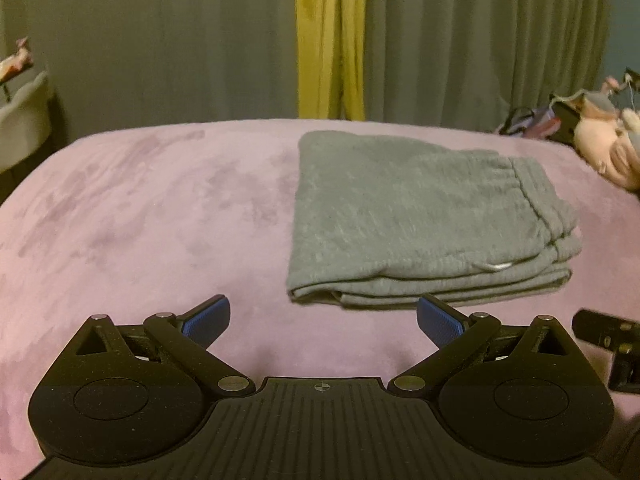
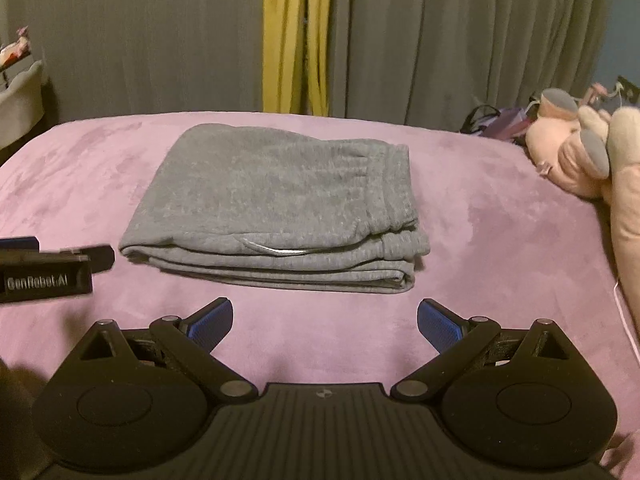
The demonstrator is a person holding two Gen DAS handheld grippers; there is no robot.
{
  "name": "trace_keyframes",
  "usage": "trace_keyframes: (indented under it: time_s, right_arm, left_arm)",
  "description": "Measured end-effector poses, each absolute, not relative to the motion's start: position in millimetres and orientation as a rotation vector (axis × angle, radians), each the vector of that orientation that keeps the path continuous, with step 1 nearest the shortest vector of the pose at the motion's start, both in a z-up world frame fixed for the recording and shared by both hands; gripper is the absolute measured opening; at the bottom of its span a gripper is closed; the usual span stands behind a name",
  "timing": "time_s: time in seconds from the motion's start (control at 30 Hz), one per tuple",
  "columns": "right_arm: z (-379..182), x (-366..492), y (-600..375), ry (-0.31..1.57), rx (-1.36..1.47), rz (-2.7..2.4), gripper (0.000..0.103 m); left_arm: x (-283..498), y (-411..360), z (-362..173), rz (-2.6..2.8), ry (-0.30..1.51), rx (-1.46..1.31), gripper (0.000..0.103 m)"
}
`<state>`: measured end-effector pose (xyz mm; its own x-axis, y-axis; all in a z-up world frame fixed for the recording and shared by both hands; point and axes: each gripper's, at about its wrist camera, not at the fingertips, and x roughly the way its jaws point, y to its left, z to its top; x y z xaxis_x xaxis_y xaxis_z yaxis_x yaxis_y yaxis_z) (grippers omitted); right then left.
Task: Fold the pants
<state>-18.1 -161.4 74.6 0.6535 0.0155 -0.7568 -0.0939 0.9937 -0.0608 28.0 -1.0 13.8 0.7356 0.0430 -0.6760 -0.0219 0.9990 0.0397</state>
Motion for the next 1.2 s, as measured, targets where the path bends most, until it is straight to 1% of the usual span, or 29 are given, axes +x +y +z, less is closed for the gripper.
trace_keyframes:
  time_s: [0.3, 0.53, 0.77, 1.2]
  right_arm:
    - [55, 0, -167, 0.832, -0.098, 0.045, 0.099]
    - [39, 14, -172, 0.791, -0.019, 0.075, 0.099]
    - [30, 9, -169, 0.761, -0.069, 0.046, 0.099]
    - [23, 6, -168, 0.770, -0.057, 0.038, 0.099]
  left_arm:
    - [47, -12, -1, 0.025, 0.755, 0.044, 0.103]
    - [60, -17, -14, 0.009, 0.776, 0.058, 0.103]
    - [65, -14, -20, 0.003, 0.828, 0.028, 0.103]
    - [64, -16, -22, -0.022, 0.848, 0.030, 0.103]
